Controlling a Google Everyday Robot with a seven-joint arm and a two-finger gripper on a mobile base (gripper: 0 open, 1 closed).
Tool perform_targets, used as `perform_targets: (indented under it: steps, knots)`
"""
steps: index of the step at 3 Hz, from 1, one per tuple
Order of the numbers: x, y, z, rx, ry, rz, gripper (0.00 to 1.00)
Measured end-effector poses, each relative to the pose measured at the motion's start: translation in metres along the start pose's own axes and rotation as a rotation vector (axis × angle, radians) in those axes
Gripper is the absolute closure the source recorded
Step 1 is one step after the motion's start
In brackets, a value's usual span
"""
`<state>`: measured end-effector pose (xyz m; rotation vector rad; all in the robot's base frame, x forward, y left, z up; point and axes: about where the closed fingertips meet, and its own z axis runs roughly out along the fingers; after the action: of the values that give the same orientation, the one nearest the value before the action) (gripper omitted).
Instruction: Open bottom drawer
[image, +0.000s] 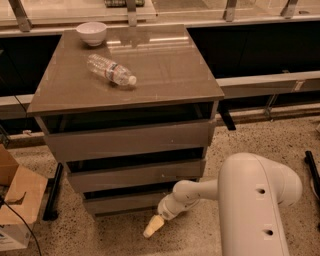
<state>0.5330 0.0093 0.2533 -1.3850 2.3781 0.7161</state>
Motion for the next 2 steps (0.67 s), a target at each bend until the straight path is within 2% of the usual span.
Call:
perform_targets:
  steps: [1,2]
  knots:
    - [0.004,-0.006,0.004,0.008,0.001,-0.009,0.00]
    - [0.007,-0.032,0.009,0.025,-0.020,0.001,0.00]
